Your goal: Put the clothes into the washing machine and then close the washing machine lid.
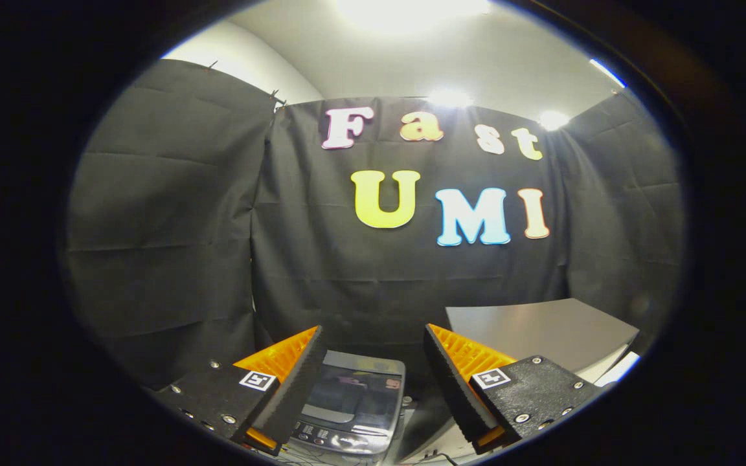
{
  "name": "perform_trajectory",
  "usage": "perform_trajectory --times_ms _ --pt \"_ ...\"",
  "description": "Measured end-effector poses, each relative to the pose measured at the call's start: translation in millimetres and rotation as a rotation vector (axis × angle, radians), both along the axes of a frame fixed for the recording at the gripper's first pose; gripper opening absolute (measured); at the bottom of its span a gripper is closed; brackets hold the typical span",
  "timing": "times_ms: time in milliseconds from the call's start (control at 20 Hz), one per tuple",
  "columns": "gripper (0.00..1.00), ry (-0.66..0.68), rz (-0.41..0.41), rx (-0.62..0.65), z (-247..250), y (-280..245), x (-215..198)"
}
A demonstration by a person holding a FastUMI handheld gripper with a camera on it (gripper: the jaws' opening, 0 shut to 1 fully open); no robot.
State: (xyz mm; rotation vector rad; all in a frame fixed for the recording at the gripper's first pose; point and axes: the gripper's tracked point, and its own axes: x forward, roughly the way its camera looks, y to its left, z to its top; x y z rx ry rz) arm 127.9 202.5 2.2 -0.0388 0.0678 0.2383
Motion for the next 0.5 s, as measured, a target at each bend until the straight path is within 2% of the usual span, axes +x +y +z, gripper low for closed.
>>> perform_trajectory --times_ms 500 --pt "0.95 -0.061 -0.095 -0.001 37 -91 -69"
